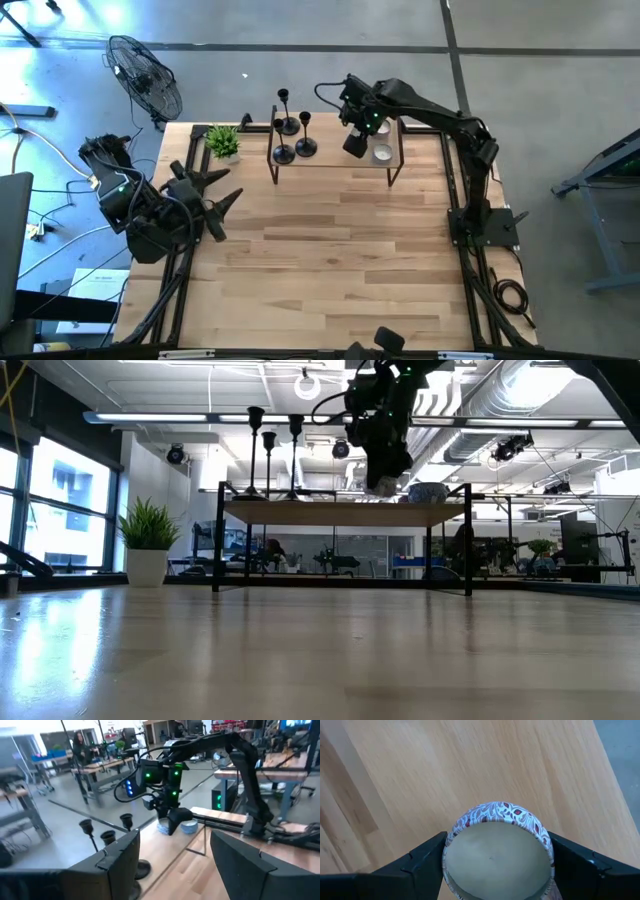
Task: Pick & Place candle stick holders
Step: Put the red patterned scented candle on the shelf
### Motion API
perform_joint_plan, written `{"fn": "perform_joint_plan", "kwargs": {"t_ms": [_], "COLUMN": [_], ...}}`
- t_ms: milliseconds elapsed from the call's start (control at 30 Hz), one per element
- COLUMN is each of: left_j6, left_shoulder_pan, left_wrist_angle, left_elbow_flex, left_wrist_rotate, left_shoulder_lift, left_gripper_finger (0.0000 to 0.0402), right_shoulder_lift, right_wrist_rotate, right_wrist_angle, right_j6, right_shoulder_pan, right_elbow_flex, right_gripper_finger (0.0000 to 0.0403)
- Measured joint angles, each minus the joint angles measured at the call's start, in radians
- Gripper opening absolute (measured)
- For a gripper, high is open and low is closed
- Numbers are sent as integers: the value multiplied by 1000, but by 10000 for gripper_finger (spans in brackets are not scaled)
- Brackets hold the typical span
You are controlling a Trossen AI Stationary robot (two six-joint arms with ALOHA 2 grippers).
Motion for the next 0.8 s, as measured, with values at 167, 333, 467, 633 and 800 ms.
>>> {"fn": "perform_joint_plan", "kwargs": {"t_ms": [167,333,467,633,800], "left_j6": [114,294,443,493,485], "left_shoulder_pan": [0,26,107,233,330], "left_wrist_angle": [1,9,10,9,8], "left_elbow_flex": [0,0,0,0,0], "left_wrist_rotate": [-66,-116,-117,-90,69], "left_shoulder_lift": [0,-9,-28,-56,-71], "left_gripper_finger": [239,239,239,239,239], "right_shoulder_lift": [0,0,0,0,0], "right_wrist_rotate": [0,-1,0,-3,-4], "right_wrist_angle": [-1,-3,-36,-39,-26], "right_j6": [9,42,48,62,64], "right_shoulder_pan": [-1,-1,-1,-1,-1], "right_elbow_flex": [0,0,0,0,-1], "right_gripper_finger": [288,288,288,288,288]}}
